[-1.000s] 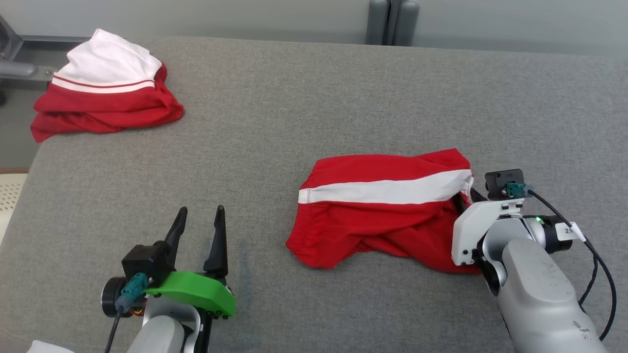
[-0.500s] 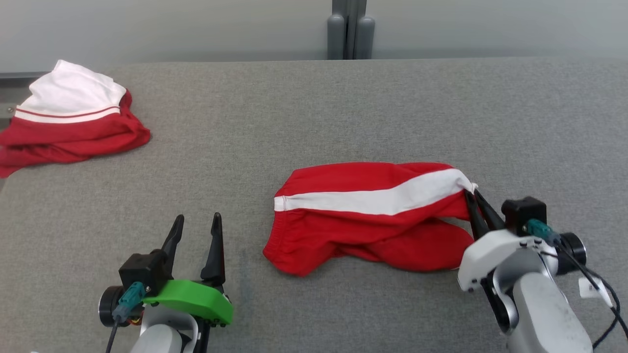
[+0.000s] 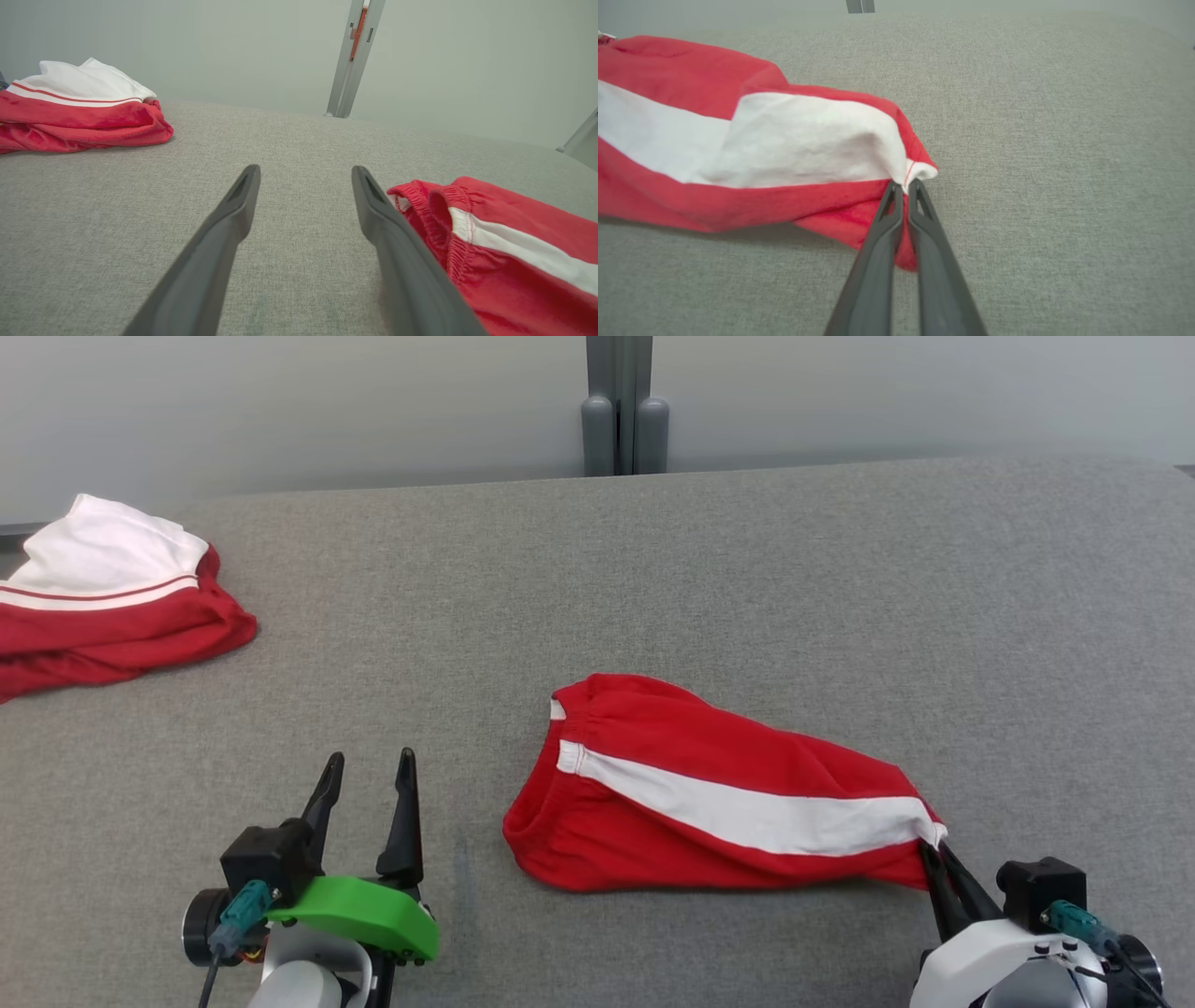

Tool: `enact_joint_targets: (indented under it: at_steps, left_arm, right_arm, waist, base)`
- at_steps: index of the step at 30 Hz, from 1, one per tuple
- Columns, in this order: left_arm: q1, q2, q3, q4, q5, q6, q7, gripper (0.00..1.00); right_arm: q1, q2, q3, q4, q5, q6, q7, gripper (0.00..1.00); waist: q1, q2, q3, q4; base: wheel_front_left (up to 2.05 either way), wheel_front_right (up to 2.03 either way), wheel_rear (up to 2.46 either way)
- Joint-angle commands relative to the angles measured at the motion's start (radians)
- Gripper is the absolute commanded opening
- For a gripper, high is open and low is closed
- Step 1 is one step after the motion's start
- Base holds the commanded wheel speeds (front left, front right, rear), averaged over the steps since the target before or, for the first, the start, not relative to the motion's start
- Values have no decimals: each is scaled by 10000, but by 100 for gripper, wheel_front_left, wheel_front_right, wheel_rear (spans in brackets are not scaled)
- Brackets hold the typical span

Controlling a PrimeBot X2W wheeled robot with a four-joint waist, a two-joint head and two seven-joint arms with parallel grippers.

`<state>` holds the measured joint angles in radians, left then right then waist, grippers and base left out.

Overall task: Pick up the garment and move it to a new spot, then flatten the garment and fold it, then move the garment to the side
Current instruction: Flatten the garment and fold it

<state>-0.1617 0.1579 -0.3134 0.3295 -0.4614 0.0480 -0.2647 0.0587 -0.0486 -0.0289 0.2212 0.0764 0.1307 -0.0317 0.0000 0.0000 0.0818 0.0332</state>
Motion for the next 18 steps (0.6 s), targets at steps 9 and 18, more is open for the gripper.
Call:
enact_joint_targets:
  at_steps: [9,18]
  left_arm:
    - [238,-202,-41,26,37,-94,6,100]
    - [294,-395,39,-177,201,-145,6,100]
  right_arm:
    - [-282,-36,-813,713,-124,1,-621,100]
    - [-738,-34,-1242,-22,122,1,-1050,100]
  waist:
    - [0,0,-157,128]
    - [0,0,-383,144]
  base:
    - [0,0,0]
    - [0,0,0]
